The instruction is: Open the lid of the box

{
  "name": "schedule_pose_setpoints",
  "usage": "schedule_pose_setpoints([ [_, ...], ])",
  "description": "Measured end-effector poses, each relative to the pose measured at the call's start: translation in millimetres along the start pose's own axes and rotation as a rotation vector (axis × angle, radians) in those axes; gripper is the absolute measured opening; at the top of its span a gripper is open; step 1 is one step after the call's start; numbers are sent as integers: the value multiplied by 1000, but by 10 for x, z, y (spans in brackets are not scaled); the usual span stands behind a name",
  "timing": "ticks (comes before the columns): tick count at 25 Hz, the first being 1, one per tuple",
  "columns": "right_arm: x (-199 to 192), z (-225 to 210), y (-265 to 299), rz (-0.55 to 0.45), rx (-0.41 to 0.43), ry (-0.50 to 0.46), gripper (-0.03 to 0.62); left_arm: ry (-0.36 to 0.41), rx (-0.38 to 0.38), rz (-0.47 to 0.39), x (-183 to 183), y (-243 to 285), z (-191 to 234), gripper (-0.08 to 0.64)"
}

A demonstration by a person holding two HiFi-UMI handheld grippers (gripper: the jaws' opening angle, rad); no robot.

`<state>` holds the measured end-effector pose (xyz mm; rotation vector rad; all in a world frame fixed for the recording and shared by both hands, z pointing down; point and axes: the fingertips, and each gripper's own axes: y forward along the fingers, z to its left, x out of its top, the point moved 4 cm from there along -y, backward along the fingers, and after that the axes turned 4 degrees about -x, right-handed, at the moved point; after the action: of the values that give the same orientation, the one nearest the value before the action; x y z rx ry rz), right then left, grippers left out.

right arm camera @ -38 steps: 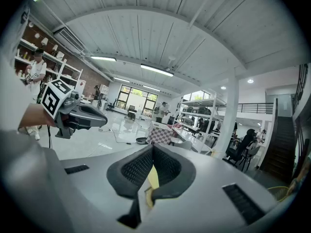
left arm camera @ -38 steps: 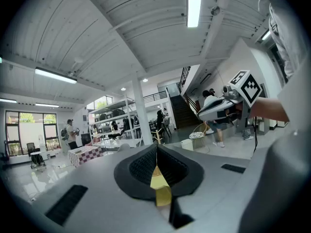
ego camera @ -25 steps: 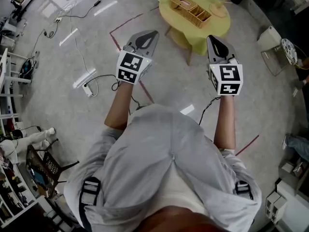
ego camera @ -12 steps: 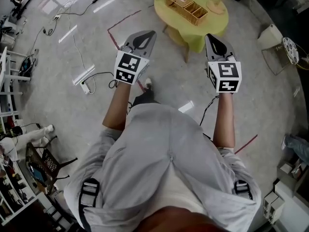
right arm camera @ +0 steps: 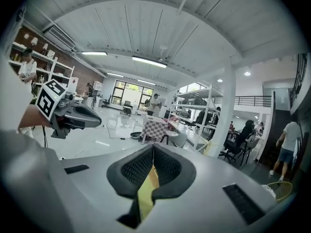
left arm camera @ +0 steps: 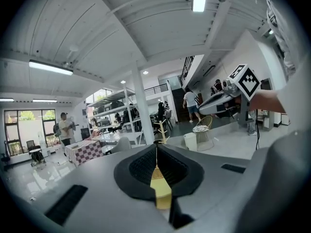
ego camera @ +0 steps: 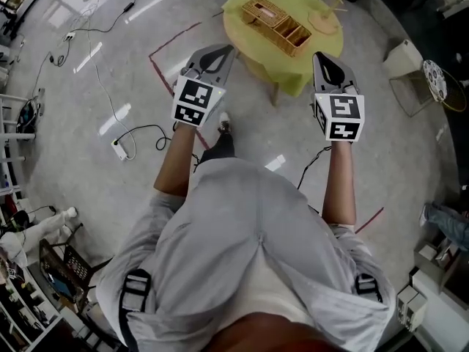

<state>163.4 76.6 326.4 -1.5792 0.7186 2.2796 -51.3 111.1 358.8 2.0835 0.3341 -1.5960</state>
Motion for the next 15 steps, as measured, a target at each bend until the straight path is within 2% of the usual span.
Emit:
schedule_pose_setpoints([
  [8,278,-46,1217,41,39,-23,25,-29,-36,10,-71,750,1010,31],
  [15,391,-13,2015,87,62,-46,25,-57,-64,14,-178,1186,1650,31],
])
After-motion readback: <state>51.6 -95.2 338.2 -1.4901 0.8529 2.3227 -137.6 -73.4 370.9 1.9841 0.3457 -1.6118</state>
